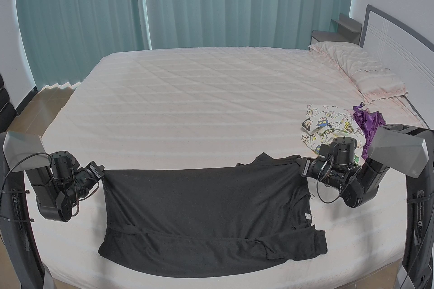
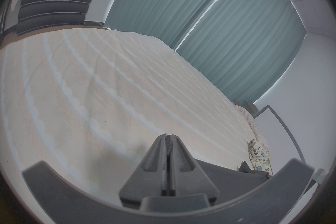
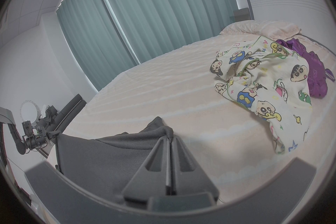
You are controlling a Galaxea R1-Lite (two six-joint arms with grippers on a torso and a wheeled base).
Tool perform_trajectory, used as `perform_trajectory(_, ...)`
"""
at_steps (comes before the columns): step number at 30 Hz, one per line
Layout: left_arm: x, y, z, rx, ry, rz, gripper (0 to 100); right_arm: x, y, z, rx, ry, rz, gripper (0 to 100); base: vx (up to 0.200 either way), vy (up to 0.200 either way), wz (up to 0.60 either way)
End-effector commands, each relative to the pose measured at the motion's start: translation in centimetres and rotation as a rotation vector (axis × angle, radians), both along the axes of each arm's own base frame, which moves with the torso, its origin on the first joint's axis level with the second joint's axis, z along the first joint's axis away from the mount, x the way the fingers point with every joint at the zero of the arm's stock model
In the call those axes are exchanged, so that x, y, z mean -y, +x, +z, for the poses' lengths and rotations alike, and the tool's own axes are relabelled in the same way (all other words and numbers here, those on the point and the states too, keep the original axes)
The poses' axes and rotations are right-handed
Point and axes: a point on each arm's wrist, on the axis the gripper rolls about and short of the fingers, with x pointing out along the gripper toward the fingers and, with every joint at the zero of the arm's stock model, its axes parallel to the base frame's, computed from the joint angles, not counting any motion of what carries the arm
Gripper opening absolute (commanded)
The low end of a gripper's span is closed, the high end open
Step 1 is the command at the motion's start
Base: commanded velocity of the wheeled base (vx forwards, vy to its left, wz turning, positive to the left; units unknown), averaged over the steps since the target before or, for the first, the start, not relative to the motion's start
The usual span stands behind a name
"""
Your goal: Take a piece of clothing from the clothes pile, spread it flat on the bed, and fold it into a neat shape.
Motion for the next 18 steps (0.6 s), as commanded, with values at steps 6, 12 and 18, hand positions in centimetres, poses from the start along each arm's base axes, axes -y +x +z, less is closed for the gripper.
perform_trajectory(6, 0.4, -1.2, -0.4, -0.034, 0.110, -0.054, 0, 0.8, -2.5, 1.1, -0.041, 0.011, 0.031, 0, 0.000, 0.000, 0.00)
perform_trajectory(12, 0.6, -2.0, -0.2, -0.044, 0.147, -0.094, 0, 1.1, -4.0, 1.3, -0.065, 0.014, 0.045, 0, 0.000, 0.000, 0.00)
perform_trajectory(18, 0.7, -3.2, -0.1, -0.067, 0.195, -0.117, 0, 1.5, -6.1, 0.3, -0.115, 0.006, 0.066, 0, 0.000, 0.000, 0.00)
